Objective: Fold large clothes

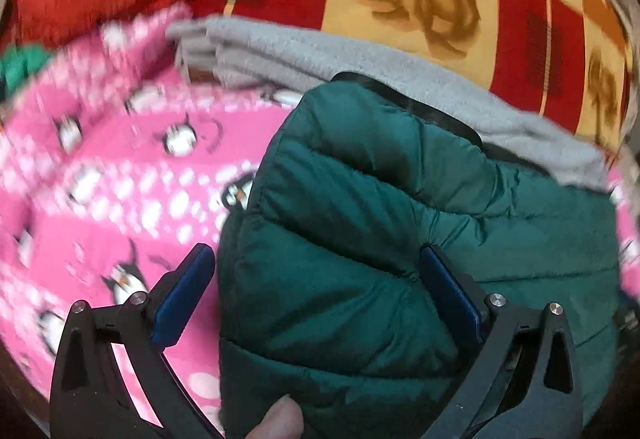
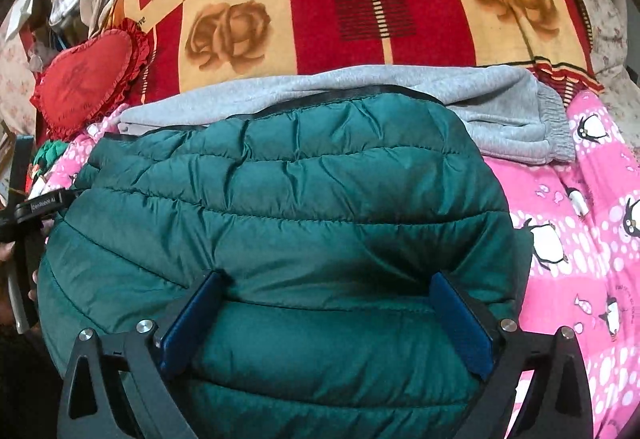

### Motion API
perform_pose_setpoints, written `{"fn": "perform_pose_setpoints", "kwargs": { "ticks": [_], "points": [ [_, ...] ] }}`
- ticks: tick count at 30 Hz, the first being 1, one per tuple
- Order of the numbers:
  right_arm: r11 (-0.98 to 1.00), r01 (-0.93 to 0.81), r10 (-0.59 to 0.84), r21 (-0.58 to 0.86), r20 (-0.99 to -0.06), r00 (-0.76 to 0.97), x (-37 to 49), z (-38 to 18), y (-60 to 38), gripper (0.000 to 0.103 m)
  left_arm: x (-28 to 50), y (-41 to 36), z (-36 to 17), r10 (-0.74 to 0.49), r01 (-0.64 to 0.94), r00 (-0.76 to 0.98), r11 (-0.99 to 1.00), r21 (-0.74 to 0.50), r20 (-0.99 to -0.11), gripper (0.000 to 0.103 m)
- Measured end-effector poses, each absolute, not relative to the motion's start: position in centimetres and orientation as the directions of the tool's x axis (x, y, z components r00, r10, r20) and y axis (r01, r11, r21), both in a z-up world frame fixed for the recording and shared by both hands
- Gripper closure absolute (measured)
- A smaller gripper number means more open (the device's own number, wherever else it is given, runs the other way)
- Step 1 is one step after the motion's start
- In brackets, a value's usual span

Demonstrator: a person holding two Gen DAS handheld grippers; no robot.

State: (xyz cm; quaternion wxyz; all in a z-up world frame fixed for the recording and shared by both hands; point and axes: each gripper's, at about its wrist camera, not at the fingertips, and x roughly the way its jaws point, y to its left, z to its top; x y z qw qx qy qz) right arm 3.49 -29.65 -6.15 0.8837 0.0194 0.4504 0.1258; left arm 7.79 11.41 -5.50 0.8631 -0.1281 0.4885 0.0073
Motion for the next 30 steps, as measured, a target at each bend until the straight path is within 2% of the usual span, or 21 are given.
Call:
{"fn": "perform_pose_setpoints", "kwargs": {
  "ticks": [4, 10, 14, 17, 19, 21, 23, 26, 28, 30],
  "points": [
    [0.969, -0.201, 0.233, 0.141, -0.787, 0.571, 3.4, -6.2, -29.5, 0.000, 8.4, 13.1, -6.7, -0.243, -0.223, 0.448, 0.901, -0.371, -0.860, 0.000],
    [0.972, -0.188, 0.225, 0.140, -0.781, 0.582, 3.4, -6.1, -29.4, 0.000, 8.4, 12.7, -6.1, -0.233, -0.204, 0.456, 0.912, -0.356, -0.859, 0.000],
    [0.972, -0.184, 0.229, 0.146, -0.772, 0.594, 3.2, -4.9, -29.4, 0.000, 7.6, 10.9, -3.1, -0.091, -0.139, 0.566, 0.969, -0.203, -0.819, 0.000],
    [0.972, -0.174, 0.235, 0.159, -0.721, 0.652, 0.8, -1.8, -29.6, 0.000, 4.9, 8.9, 0.7, 0.012, -0.104, 0.691, 0.991, -0.083, -0.723, 0.000],
    [0.978, -0.139, 0.207, 0.154, -0.673, 0.710, -2.7, 0.6, -29.8, 0.000, 2.0, 7.7, 2.8, 0.018, -0.063, 0.742, 0.997, -0.043, -0.670, 0.000],
    [0.986, -0.100, 0.164, 0.134, -0.674, 0.720, -6.4, 2.0, -29.7, 0.000, -1.2, 6.9, 3.8, -0.027, -0.022, 0.754, 0.998, -0.066, -0.656, 0.000],
    [0.990, -0.094, 0.142, 0.108, -0.689, 0.710, -9.3, 2.5, -29.4, 0.000, -4.1, 5.8, 3.7, -0.093, 0.032, 0.741, 0.994, -0.103, -0.665, 0.000],
    [0.992, -0.106, 0.126, 0.073, -0.719, 0.684, -13.7, 2.9, -28.8, 0.000, -7.6, 4.0, 2.2, -0.212, 0.114, 0.653, 0.977, -0.183, -0.727, 0.000],
    [0.992, -0.118, 0.119, 0.053, -0.724, 0.679, -16.6, 3.3, -28.5, 0.000, -9.7, 2.8, 1.6, -0.202, 0.109, 0.616, 0.979, -0.172, -0.761, 0.000],
    [0.994, -0.103, 0.098, 0.037, -0.721, 0.686, -19.0, 3.5, -28.6, 0.000, -11.7, 1.4, 1.3, -0.143, 0.081, 0.575, 0.990, -0.117, -0.806, 0.000]
  ]
}}
